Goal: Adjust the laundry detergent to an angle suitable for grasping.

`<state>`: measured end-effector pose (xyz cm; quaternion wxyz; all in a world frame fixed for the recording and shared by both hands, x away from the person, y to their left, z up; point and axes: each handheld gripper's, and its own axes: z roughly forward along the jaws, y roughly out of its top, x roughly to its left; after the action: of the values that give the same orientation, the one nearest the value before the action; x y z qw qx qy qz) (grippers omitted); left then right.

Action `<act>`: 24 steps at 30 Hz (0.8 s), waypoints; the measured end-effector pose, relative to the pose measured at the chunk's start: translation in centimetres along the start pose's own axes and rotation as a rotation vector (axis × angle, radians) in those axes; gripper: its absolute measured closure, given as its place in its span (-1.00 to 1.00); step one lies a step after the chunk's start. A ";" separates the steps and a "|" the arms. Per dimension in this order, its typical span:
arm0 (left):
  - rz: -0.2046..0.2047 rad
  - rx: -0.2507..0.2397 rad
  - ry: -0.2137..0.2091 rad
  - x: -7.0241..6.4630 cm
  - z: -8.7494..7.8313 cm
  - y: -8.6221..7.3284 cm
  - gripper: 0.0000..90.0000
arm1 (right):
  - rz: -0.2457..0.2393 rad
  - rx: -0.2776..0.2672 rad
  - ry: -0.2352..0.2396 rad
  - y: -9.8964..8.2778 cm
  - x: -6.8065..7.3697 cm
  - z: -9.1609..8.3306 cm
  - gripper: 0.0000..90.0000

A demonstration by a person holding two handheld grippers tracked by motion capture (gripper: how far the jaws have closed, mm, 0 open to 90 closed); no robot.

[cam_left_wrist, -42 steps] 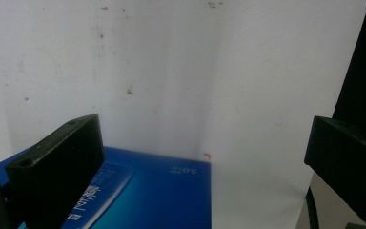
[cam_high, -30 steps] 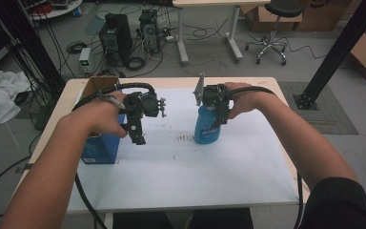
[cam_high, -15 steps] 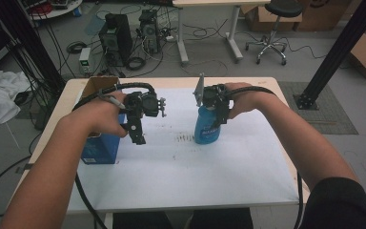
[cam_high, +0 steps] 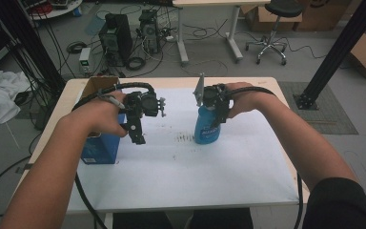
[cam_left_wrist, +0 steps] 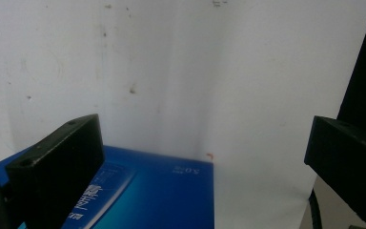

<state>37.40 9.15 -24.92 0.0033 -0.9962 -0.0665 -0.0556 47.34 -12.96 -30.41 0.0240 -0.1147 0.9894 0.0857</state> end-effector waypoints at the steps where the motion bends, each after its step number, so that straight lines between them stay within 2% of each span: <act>1: 0.000 0.000 0.000 0.0 0.0 0.0 -1.00 | 0.000 0.000 0.000 0.0 0.0 0.0 -0.61; 4: 0.000 0.000 0.000 0.0 0.0 0.0 -1.00 | -0.003 0.007 0.006 0.0 0.0 0.0 -0.52; 24: -0.013 0.004 0.000 0.2 0.2 -0.2 -1.00 | 0.002 0.007 0.014 -0.1 -0.1 -0.1 -0.35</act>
<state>37.64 9.33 -25.12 0.0047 -0.9958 -0.0729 -0.0558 47.46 -13.00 -30.35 0.0173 -0.1144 0.9900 0.0813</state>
